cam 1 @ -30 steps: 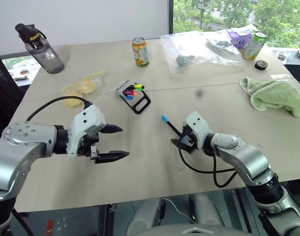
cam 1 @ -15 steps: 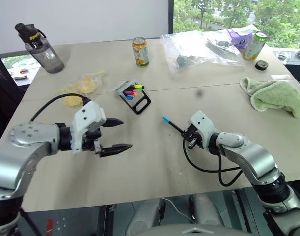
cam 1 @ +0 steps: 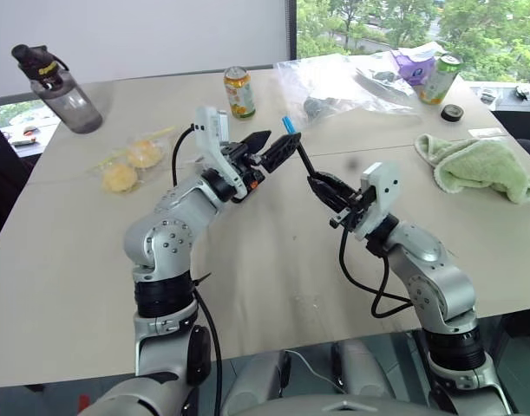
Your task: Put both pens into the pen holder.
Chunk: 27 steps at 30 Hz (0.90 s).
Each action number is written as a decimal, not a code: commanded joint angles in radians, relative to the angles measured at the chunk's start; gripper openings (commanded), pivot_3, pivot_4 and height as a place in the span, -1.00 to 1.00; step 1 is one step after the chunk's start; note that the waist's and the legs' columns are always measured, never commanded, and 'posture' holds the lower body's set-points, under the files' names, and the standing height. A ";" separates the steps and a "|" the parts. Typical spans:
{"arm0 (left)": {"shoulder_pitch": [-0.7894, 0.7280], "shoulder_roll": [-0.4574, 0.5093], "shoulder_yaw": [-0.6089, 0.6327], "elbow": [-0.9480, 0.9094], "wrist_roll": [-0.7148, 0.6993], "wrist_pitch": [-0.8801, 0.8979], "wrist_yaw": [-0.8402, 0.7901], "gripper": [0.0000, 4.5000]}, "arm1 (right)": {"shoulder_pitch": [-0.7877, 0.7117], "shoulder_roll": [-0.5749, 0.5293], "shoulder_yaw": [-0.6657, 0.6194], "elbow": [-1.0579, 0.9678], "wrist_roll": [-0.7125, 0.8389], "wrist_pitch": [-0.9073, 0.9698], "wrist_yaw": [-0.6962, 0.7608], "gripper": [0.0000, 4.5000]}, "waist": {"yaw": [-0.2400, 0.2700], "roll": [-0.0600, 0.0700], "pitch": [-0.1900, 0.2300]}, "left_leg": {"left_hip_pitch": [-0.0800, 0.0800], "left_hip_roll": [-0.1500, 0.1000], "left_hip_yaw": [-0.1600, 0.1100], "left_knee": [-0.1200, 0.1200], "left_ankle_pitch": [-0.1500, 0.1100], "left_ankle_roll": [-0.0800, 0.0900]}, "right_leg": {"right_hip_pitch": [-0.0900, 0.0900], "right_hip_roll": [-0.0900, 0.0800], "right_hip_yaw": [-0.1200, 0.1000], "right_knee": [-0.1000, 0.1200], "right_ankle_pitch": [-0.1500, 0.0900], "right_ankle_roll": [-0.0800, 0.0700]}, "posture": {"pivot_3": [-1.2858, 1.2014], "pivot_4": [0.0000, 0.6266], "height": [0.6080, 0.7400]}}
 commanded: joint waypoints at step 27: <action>-0.012 0.068 -0.058 -0.006 -0.116 0.004 -0.057 -1.00 | 0.032 -0.105 -0.011 -0.090 0.034 0.038 0.018 0.97 | 0.018 0.000 0.000 | 0.001 0.000 0.000 0.001 0.001 -0.002 | 0.000 0.000 0.000 0.004 0.001 -0.001 | 0.03 -0.52 0.99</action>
